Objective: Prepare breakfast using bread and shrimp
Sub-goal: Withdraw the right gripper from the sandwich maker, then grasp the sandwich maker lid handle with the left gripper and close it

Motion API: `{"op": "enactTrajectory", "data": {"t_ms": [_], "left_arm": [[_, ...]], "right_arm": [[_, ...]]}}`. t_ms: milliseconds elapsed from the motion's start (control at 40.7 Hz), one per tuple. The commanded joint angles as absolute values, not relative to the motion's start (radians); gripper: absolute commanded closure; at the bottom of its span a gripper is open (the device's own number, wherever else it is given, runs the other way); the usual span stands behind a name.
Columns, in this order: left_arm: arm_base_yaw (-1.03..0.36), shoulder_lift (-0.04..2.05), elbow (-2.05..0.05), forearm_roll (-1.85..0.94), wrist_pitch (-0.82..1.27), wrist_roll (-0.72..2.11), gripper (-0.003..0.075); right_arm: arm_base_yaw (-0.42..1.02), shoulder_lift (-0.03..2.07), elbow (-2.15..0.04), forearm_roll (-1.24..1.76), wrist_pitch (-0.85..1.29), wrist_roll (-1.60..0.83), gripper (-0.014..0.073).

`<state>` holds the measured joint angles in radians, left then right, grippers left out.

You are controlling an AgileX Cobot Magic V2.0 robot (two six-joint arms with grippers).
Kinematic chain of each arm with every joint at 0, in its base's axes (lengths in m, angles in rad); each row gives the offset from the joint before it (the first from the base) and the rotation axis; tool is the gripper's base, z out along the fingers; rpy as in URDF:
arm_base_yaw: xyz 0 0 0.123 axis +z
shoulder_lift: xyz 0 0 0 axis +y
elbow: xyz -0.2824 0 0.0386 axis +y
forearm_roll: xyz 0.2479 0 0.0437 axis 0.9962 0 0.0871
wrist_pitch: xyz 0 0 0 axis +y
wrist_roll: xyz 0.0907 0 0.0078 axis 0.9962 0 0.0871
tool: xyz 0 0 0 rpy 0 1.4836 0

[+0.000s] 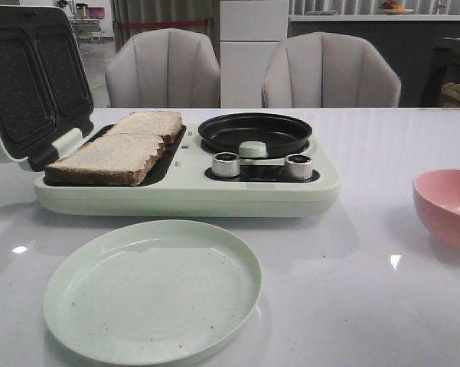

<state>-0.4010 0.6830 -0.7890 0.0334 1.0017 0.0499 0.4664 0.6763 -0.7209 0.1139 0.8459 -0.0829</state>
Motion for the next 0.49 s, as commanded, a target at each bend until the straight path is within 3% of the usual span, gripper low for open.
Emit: {"op": "enactTrajectory", "data": {"t_ms": [0,246,467], "left_arm": [[-0.395,0.799,-0.857,0.12,0.985,-0.019,0.0286],[-0.191,1.129,-0.959,0.168,1.014,-0.042,0.0292],[0.056,1.328,-1.088,-0.058,0.946,0.103,0.0424]], "right_arm": [[0.467,0.673,-0.747,0.109,0.788,-0.085,0.0227],[0.467,0.673,-0.747,0.109,0.788,-0.085,0.0227],[0.467,0.673,-0.747,0.109,0.788,-0.085,0.0227]]}}
